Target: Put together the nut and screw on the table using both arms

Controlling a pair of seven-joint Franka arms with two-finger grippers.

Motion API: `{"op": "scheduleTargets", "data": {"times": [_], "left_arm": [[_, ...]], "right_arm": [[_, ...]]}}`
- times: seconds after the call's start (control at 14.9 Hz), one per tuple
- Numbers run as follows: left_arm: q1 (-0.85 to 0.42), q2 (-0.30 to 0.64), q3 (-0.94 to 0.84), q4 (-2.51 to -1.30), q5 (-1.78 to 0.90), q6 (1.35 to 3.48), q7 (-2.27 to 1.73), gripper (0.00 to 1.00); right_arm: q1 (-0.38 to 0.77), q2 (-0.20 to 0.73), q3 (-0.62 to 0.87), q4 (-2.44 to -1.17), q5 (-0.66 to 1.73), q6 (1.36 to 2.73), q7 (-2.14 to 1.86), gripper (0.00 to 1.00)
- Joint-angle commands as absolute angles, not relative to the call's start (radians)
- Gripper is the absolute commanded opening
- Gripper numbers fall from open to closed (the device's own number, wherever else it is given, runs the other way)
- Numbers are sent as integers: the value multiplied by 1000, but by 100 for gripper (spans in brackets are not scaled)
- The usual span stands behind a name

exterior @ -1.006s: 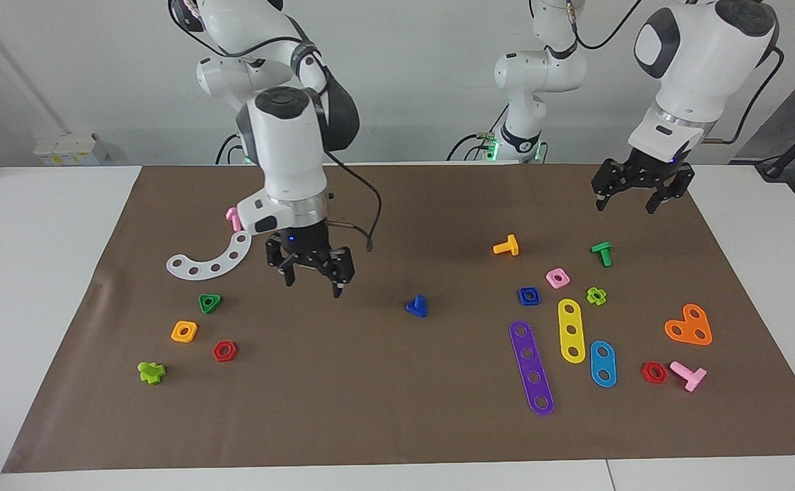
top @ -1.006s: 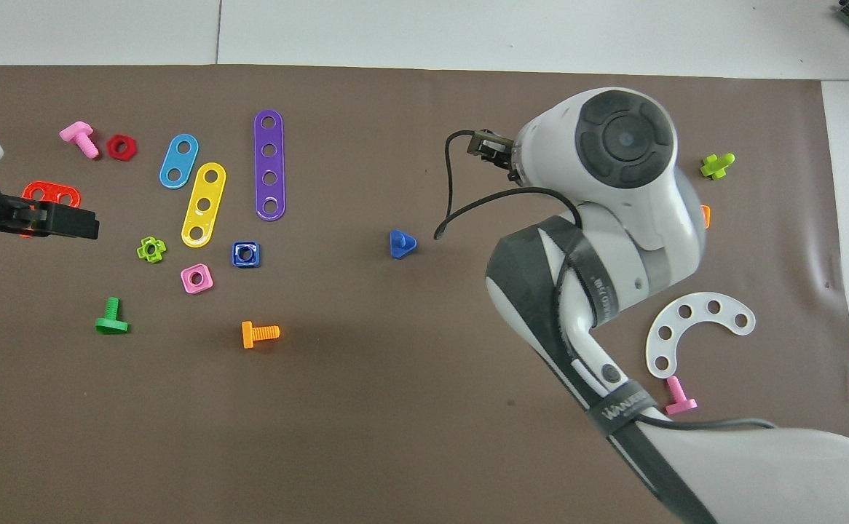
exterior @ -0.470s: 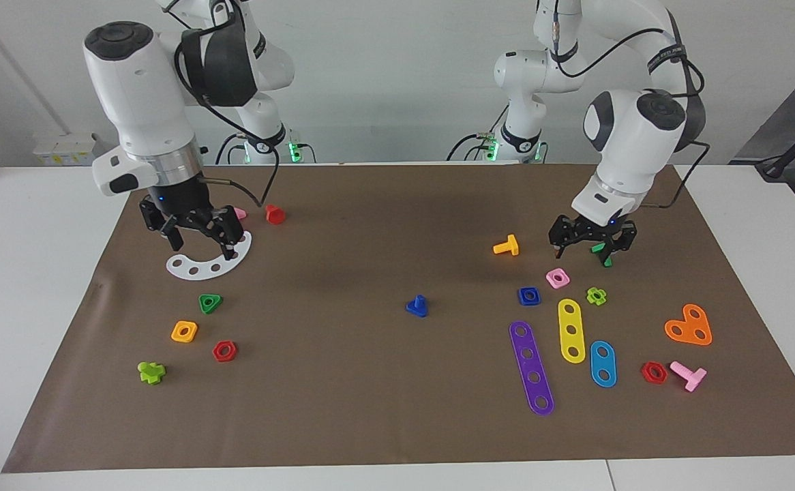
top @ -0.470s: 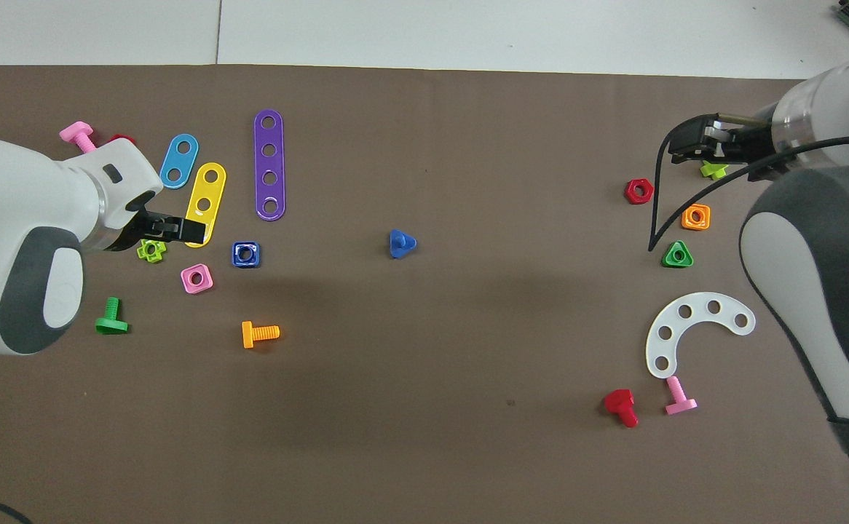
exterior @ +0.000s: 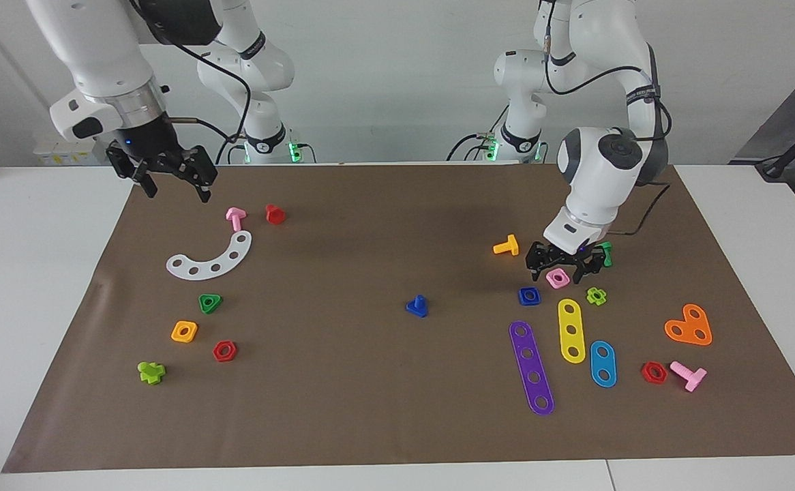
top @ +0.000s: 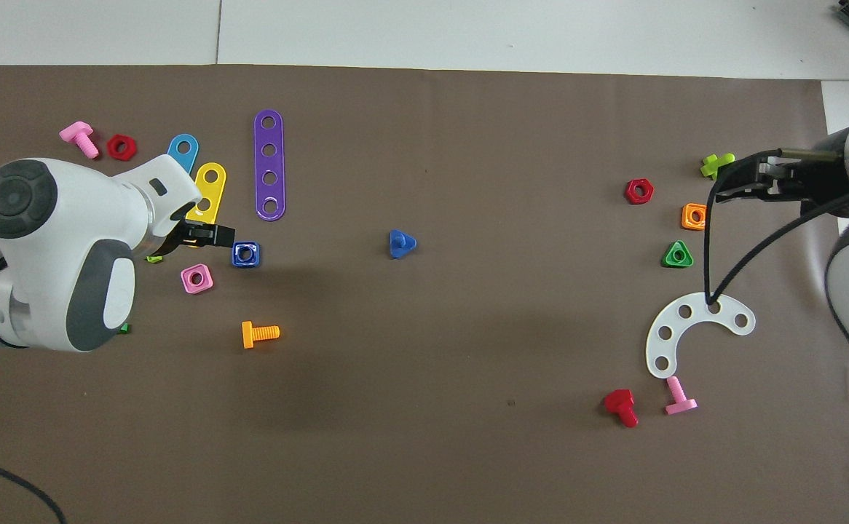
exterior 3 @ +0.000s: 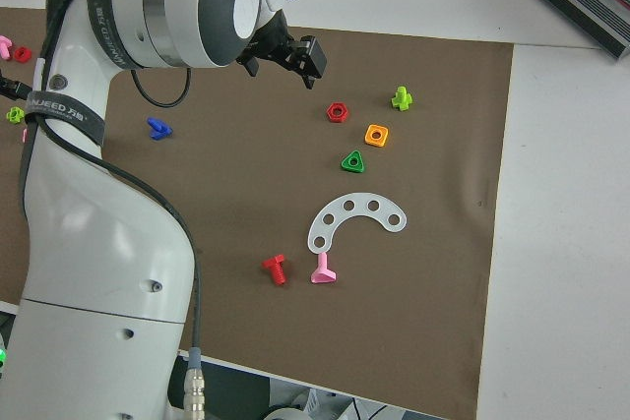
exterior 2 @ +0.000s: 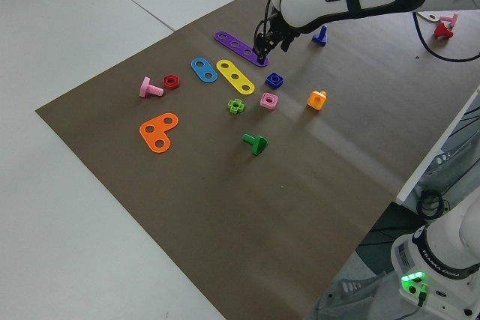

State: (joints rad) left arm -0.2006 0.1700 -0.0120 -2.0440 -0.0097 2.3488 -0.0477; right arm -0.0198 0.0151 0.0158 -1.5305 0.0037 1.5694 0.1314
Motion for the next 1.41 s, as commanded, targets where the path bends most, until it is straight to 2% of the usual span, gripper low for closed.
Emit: {"op": "scheduleTargets", "data": {"times": [0.0, 0.2, 0.47, 0.67, 0.74, 0.94, 1.01, 1.07, 1.34], "left_arm": [[-225, 236, 3, -2052, -18, 2425, -81, 95], [-245, 304, 5, -2054, -18, 2511, -132, 95], [-245, 301, 5, -2088, -18, 2505, -138, 91], [-245, 295, 5, -2100, -18, 2500, -149, 91], [-247, 295, 6, -2095, -18, 2491, -150, 81], [-247, 278, 11, -2086, -18, 2453, -150, 40], [-245, 272, 11, -2086, -18, 2445, -150, 18], [-247, 262, 11, -2083, -20, 2419, -152, 0], [-265, 275, 11, -2008, -15, 2398, -195, 0]], "right_arm": [[-51, -2, 28, -1563, 31, 1566, 89, 100], [-43, 6, 32, -1557, 25, 1548, 87, 100], [-25, 8, 41, -1562, -52, 1578, 43, 100], [-23, 9, 41, -1552, -51, 1552, 41, 100], [-25, 9, 43, -1552, -45, 1549, 41, 100], [-34, 17, 41, -1514, -17, 1488, 43, 100], [-32, 17, 41, -1514, -8, 1489, 44, 100], [-29, 18, 41, -1516, -6, 1491, 51, 100], [-31, 14, 41, -1531, -6, 1497, 52, 100]]}}
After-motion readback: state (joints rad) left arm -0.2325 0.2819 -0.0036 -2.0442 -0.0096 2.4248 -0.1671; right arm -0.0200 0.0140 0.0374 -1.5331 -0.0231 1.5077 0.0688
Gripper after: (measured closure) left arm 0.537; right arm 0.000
